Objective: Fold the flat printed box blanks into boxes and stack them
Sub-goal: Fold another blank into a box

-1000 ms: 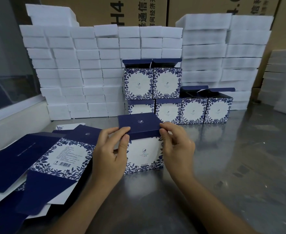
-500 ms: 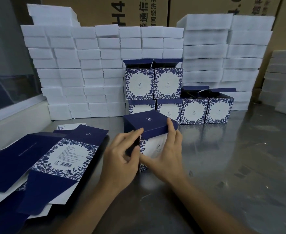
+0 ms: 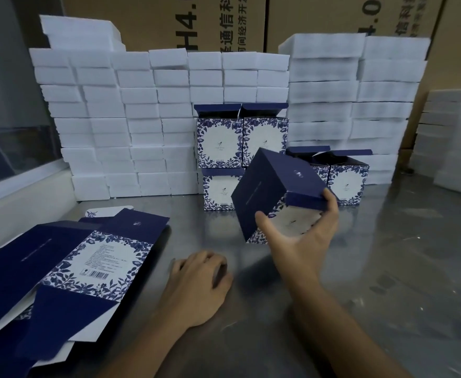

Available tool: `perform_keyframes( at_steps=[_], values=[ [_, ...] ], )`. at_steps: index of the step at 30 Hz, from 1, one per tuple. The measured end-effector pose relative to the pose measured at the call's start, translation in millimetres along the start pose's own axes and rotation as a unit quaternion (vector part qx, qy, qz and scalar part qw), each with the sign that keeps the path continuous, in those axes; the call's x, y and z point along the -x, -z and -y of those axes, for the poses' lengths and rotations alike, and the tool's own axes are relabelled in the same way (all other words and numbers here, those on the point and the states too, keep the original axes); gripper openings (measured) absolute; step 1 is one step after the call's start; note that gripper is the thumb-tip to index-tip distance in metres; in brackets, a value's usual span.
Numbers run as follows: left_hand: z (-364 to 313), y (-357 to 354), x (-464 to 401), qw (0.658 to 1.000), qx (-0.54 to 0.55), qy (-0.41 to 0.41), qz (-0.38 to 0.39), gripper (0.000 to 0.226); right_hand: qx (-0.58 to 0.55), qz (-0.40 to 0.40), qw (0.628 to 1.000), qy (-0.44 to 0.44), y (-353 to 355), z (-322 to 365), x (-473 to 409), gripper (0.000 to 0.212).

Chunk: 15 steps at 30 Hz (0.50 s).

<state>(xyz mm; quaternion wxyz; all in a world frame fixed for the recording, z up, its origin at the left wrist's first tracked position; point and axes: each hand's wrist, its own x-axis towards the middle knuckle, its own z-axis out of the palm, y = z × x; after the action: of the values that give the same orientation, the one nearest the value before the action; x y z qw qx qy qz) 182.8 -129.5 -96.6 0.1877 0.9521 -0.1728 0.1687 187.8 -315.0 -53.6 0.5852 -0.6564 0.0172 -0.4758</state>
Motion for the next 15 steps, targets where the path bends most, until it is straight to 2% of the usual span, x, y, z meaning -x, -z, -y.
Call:
perform_keyframes(
  at_steps=[9,15],
  values=[
    [0,-4,-26,0.997,-0.041,0.054,0.026,0.029,-0.044,-0.091,0.995,-0.028,15,16,-66,0.108],
    [0,-8,-40,0.996,-0.046,0.073,0.023,0.028,0.018,-0.063,0.998,-0.002,12,19,-122,0.112]
  ],
)
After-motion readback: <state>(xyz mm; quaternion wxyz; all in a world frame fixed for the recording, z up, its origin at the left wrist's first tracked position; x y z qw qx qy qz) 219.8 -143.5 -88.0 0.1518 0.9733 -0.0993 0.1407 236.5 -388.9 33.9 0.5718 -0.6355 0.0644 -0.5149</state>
